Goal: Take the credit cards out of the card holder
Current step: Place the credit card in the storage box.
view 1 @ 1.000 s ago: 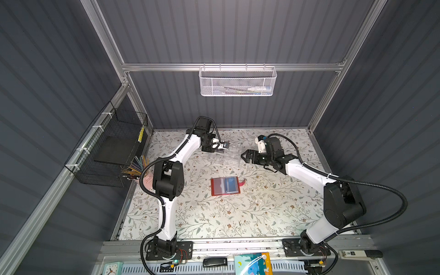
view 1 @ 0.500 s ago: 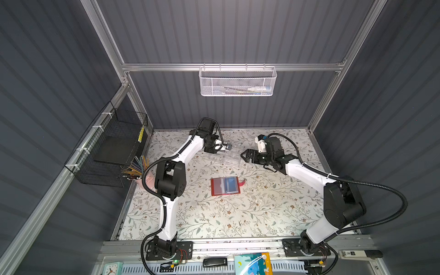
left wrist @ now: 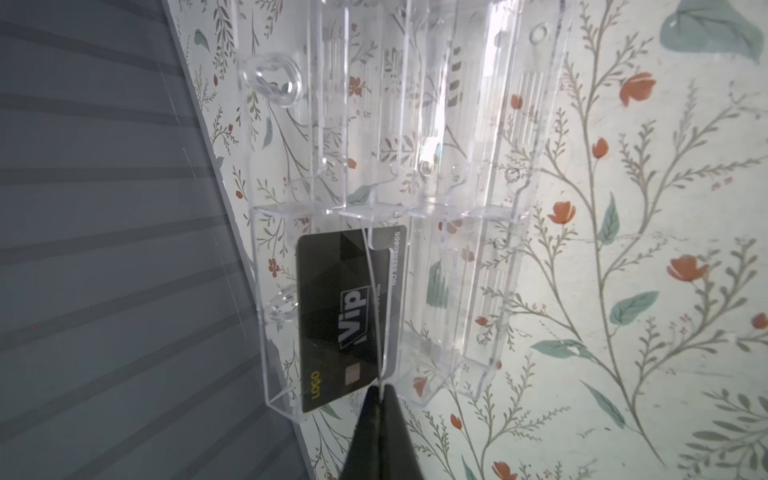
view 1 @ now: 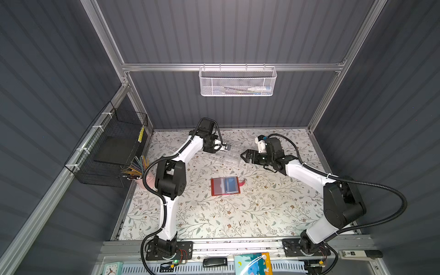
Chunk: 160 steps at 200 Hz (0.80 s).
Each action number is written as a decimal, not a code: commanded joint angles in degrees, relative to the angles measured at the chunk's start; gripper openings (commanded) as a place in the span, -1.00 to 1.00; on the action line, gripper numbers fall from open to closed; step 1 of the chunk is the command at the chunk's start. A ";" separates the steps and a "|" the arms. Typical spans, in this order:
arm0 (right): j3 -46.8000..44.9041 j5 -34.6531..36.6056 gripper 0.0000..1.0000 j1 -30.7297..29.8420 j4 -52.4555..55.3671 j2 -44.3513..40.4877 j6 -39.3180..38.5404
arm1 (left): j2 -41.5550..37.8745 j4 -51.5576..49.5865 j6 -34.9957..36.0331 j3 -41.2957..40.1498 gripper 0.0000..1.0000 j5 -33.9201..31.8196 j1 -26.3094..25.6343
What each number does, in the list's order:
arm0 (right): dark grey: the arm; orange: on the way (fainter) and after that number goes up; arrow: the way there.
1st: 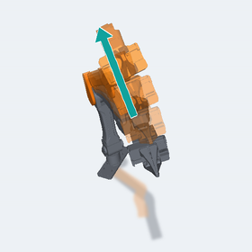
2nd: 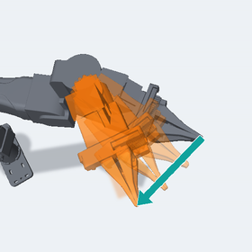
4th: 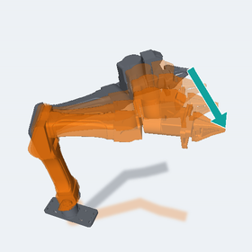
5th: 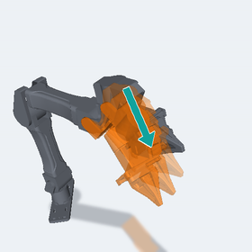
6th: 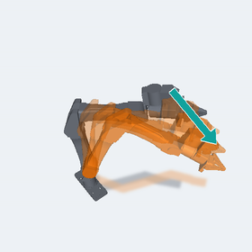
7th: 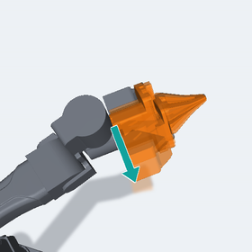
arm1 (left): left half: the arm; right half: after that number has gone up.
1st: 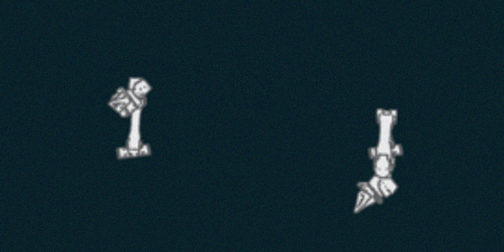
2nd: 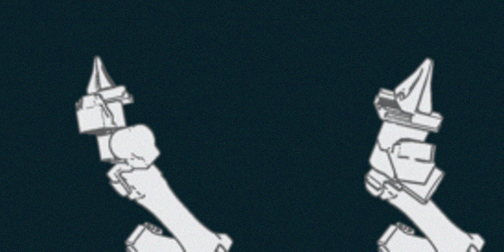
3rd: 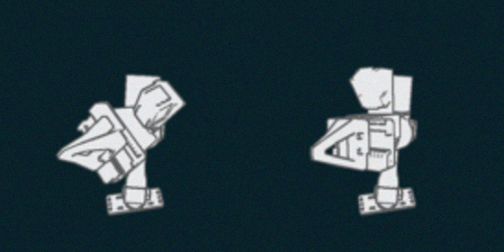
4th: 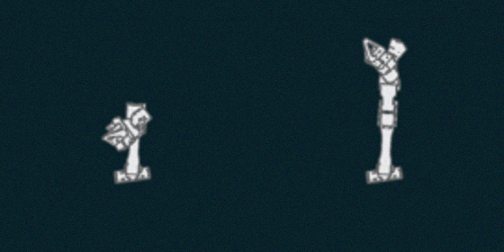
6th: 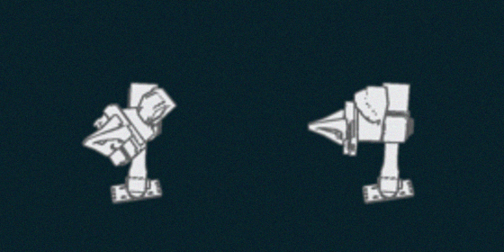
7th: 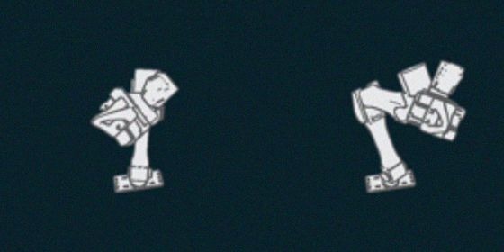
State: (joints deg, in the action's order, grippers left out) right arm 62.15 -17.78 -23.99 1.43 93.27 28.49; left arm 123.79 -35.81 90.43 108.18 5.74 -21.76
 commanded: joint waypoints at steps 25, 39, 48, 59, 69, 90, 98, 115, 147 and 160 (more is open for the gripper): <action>-0.53 -0.54 0.98 0.18 -0.80 -0.16 0.51 | 2.11 -5.23 20.28 1.76 -1.00 -2.95 0.26; -0.47 -0.82 0.98 0.23 -0.99 0.22 0.64 | 1.58 -5.32 20.19 2.33 -1.00 -2.03 0.23; -0.30 -0.92 0.98 0.22 -1.14 0.54 0.73 | 1.08 -5.24 20.01 2.72 -1.00 -1.13 0.23; -0.11 -0.86 0.98 0.19 -1.20 0.89 0.75 | 1.10 -5.86 20.11 3.79 -1.00 -0.83 0.23; 0.07 -0.91 0.98 0.17 -1.29 1.06 0.85 | 1.28 -6.31 20.34 4.68 -1.00 -0.97 0.22; 0.25 -0.89 0.98 0.17 -1.36 1.41 0.95 | 1.31 -6.97 20.73 5.71 -1.00 -0.82 0.31; 0.25 -0.85 0.98 0.19 -1.36 1.58 0.96 | 1.25 -7.06 21.02 5.81 -1.00 -0.82 0.31; 0.25 -0.91 0.98 0.18 -1.43 1.64 1.06 | 1.43 -7.23 22.21 6.02 -1.00 -1.12 0.27; 0.32 -0.87 0.98 0.20 -1.37 1.49 1.09 | 2.86 -8.12 23.73 7.51 -1.00 -1.92 0.24; 0.33 -0.85 0.98 0.24 -1.26 1.38 1.13 | 3.21 -8.13 24.32 7.83 -1.00 -2.56 0.14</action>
State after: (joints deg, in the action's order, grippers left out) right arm 62.15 -18.04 -23.99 0.36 94.59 29.54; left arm 125.47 -36.62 94.98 113.60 5.48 -21.67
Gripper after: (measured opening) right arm 0.989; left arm 0.047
